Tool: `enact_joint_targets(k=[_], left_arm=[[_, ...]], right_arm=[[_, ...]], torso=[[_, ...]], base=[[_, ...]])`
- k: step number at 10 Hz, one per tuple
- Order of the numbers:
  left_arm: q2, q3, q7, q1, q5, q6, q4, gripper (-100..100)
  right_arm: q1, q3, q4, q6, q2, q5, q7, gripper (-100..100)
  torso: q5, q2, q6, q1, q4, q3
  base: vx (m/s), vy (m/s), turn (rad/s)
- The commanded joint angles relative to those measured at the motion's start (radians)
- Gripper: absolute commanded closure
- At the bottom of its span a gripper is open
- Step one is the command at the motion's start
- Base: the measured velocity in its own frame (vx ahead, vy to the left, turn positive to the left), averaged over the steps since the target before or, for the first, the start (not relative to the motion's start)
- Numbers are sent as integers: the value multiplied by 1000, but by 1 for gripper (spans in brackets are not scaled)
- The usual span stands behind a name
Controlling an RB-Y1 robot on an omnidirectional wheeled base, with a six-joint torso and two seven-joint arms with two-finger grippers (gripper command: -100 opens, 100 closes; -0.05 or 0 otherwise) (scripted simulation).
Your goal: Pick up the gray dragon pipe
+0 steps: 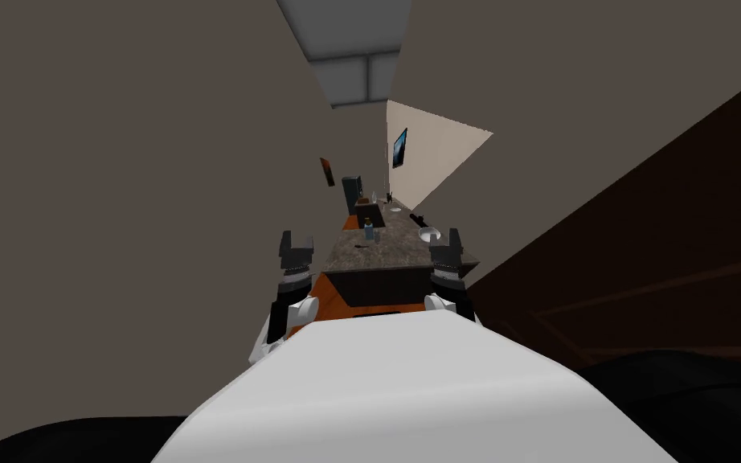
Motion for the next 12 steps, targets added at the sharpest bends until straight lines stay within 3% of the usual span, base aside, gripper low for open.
enact_joint_targets(k=[1, 2, 4, 5, 6, 7, 8, 9, 10, 11, 12], left_arm=[[48, 12, 2, -35, 18, 45, 36, -100], [48, 12, 2, -35, 18, 45, 36, -100], [113, 26, 1, -99, 50, 113, 99, -100], [122, 26, 1, -99, 50, 128, 112, -100], [159, 33, 0, -133, 69, 163, 150, -100], [159, 33, 0, -133, 69, 175, 155, -100], [196, 40, 0, -167, 91, 213, 200, -100], [196, 40, 0, -167, 91, 224, 200, -100], [234, 46, 0, -201, 114, 271, 238, -100], [234, 46, 0, -201, 114, 275, 248, -100], [272, 52, -1, -234, 139, 312, 292, -100]], right_arm=[[0, 0, 0, 0, 0, 0, 0, 0], [0, 0, 0, 0, 0, 0, 0, 0], [0, 0, 0, 0, 0, 0, 0, 0], [0, 0, 0, 0, 0, 0, 0, 0], [0, 0, 0, 0, 0, 0, 0, 0], [0, 0, 0, 0, 0, 0, 0, 0], [0, 0, 0, 0, 0, 0, 0, 0], [0, 0, 0, 0, 0, 0, 0, 0], [0, 0, 0, 0, 0, 0, 0, 0], [0, 0, 0, 0, 0, 0, 0, 0], [0, 0, 0, 0, 0, 0, 0, 0]], torso=[[0, 0, 0, 0, 0, 0], [0, -1, 0, 0, 0, -1], [0, -2, 0, -2, 0, -1], [0, -1, 1, -1, 0, 0], [0, -1, 0, -1, 0, -1], [0, -2, 0, -2, 0, -1], [0, -3, 0, -2, -1, -2], [0, -3, 0, -2, -1, -2], [0, -3, 0, -2, -1, -2], [-1, -3, 0, -2, -1, -2], [-1, -3, 0, -2, -1, -2]], base=[[-56, 33, -97], [-38, 29, -63], [-65, 25, -189], [-58, 27, -64], [-51, 14, -126], [-35, 18, -77], [-38, 13, -187], [-34, 11, -64], [-43, 7, -138], [-35, 6, -86], [-32, -4, -144]])
